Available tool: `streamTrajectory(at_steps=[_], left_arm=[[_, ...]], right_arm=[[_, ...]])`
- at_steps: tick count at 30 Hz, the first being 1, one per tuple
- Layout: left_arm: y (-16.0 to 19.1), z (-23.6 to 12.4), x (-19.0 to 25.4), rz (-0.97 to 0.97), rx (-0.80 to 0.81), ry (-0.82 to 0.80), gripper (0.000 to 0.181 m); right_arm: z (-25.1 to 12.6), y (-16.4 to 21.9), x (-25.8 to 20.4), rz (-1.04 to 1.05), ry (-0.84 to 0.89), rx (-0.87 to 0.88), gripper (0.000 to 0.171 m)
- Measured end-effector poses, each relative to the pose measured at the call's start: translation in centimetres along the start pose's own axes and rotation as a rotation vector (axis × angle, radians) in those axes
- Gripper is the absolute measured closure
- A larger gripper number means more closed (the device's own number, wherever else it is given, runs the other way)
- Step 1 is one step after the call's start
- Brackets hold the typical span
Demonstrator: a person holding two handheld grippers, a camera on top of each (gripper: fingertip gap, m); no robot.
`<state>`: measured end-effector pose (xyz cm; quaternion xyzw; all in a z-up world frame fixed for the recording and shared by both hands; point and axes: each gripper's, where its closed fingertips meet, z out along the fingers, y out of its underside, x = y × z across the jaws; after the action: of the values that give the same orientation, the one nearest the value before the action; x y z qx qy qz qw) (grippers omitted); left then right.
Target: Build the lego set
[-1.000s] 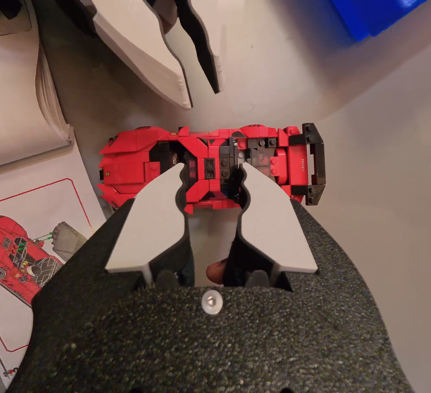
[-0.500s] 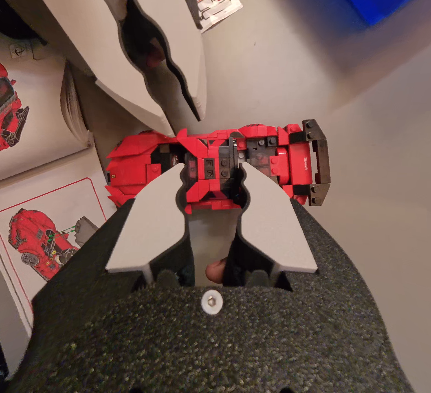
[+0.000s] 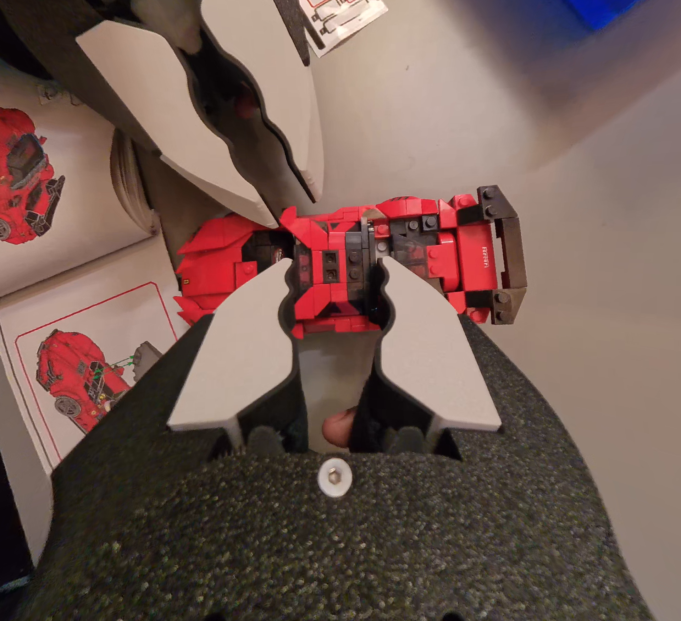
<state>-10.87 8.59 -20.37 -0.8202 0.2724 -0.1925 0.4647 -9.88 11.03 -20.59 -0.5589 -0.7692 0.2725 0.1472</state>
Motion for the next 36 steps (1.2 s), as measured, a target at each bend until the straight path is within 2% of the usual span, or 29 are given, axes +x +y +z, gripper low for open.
streamTrajectory(at_steps=[11, 19, 36], left_arm=[[-0.02, -0.01, 0.06, 0.004, 0.002, 0.000, 0.163], [0.03, 0.05, 0.11, 0.014, -0.005, -0.005, 0.163], [-0.14, -0.10, -0.07, 0.000, 0.010, -0.009, 0.161]], right_arm=[[-0.06, 0.04, -0.07, 0.070, -0.063, 0.045, 0.131], [-0.10, 0.10, -0.08, 0.106, -0.121, -0.005, 0.132], [-0.05, -0.35, 0.04, -0.425, 0.261, -0.128, 0.131]])
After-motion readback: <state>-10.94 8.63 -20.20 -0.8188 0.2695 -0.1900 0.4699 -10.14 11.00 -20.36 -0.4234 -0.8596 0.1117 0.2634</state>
